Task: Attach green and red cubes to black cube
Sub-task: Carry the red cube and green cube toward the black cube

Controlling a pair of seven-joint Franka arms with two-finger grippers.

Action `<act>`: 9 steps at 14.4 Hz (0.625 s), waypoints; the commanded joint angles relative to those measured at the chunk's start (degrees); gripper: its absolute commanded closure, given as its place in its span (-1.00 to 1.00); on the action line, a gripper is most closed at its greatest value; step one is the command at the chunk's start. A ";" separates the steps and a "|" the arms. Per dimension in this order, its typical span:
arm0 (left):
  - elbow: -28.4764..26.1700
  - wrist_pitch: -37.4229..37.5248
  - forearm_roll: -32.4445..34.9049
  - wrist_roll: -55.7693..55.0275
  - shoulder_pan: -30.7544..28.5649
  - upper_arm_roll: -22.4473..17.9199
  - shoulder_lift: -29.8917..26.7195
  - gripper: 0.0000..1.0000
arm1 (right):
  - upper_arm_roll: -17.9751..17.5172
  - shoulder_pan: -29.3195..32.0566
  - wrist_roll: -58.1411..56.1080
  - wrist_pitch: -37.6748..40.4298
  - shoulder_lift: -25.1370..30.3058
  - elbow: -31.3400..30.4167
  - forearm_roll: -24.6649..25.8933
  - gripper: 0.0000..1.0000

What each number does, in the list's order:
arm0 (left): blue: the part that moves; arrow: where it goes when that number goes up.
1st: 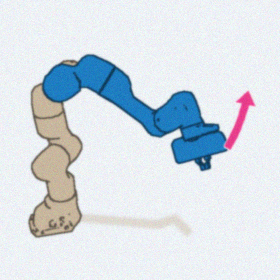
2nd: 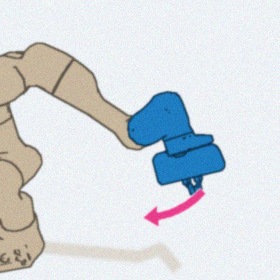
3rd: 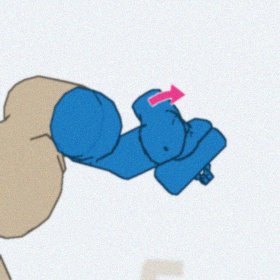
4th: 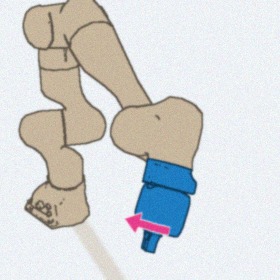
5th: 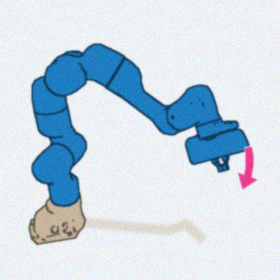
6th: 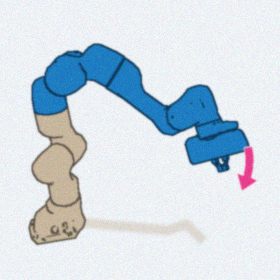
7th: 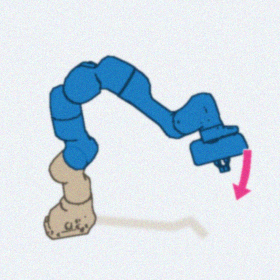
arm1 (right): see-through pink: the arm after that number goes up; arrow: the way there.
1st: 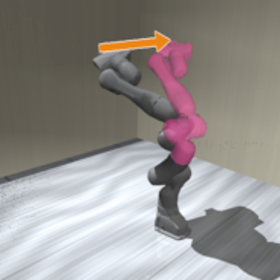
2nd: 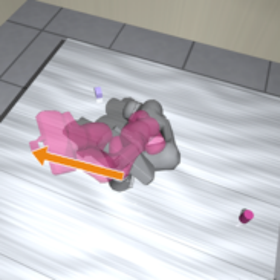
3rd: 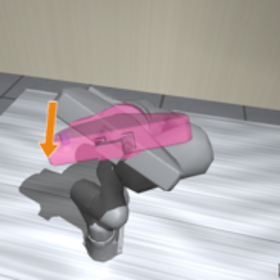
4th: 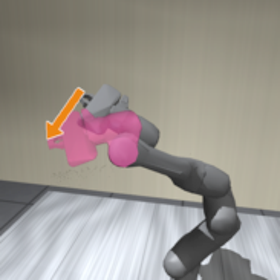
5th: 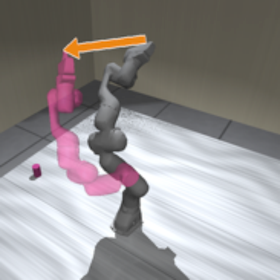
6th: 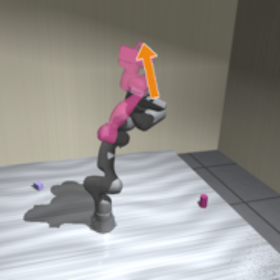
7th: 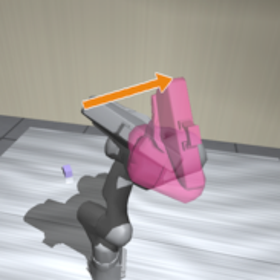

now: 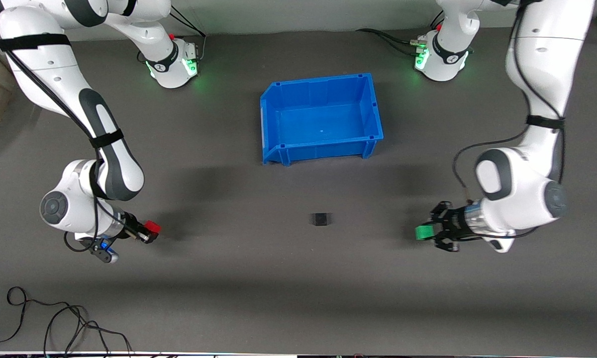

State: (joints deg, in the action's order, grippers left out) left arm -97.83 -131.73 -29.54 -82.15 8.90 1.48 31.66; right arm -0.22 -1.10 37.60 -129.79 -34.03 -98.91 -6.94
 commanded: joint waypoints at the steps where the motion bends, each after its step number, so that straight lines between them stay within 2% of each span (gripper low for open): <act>1: 1.42 -3.86 -0.60 -7.65 6.63 -1.04 0.94 0.47 | 0.13 -4.59 18.94 8.39 0.02 7.21 -1.15 1.00; 4: 1.42 -7.56 -0.43 -14.16 11.30 -1.04 2.52 0.47 | 0.13 -10.04 34.96 9.82 -1.12 10.84 -1.06 1.00; 9: 1.50 -15.64 -0.51 -14.88 18.68 -1.04 7.09 0.53 | 0.13 -16.29 54.91 9.82 -4.81 16.53 -1.15 1.00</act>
State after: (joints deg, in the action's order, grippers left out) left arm -97.57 -144.76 -29.55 -95.91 24.37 1.57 36.53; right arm -0.60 -15.87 85.41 -121.23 -35.81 -87.76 -7.13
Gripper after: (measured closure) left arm 0.608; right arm 0.608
